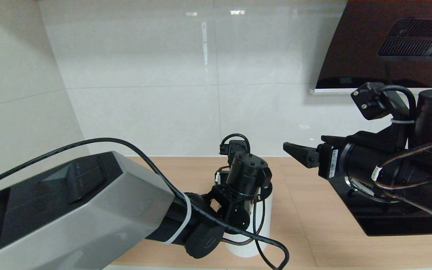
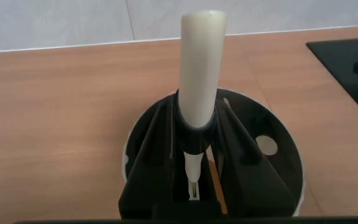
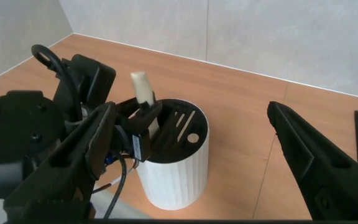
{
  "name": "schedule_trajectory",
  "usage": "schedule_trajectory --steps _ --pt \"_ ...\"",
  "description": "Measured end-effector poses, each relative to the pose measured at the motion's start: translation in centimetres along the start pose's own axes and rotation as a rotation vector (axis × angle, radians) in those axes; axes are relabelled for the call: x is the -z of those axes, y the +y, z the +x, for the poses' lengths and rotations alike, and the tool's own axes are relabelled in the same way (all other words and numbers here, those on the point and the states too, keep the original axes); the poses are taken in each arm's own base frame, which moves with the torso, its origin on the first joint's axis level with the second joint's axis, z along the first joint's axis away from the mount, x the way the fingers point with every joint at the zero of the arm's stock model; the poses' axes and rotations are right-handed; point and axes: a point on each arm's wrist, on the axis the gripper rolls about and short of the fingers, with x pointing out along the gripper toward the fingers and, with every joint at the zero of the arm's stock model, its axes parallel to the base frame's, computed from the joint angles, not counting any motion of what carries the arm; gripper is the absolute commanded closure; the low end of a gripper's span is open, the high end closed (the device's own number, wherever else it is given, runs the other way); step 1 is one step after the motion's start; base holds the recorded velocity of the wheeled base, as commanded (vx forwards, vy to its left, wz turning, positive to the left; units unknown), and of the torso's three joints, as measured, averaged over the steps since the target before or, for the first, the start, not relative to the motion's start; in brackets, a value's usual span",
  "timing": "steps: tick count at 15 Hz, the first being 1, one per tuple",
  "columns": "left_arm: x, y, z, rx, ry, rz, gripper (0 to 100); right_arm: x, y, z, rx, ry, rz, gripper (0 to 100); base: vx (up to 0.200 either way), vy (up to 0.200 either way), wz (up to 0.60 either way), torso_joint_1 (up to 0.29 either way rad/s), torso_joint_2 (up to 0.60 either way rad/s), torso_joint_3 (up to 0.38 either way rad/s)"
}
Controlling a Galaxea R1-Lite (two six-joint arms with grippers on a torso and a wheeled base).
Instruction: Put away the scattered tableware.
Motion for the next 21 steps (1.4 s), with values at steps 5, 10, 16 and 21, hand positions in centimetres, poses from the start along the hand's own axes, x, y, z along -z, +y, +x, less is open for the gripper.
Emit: schedule_trajectory --steps 5,10,16,21 --pt "-0.1 0.0 0.0 -0.002 -0.005 -0.004 0 0.0 0.0 0.0 -0.001 0.001 -0.001 0 0.0 0.0 0.0 0.0 0.0 0.0" --pt "-1.1 0.1 -0.8 0.009 -0.025 -0.037 0 0.1 0.0 0.0 -0.001 0.002 -0.001 0 0.0 0.0 0.0 0.0 0.0 0.0" --pt "-7.0 2.7 -5.9 0.098 -0.114 -0.092 0 -0.4 -0.1 -0.3 0.0 -0.02 0.005 0 0.0 0.0 0.0 0.0 0.0 0.0" --pt "-11.8 10.5 -11.4 0.075 -0.247 -0.083 0 -2.1 -1.5 -3.3 0.036 -0.106 0.029 0 0.0 0.0 0.0 0.0 0.0 0.0"
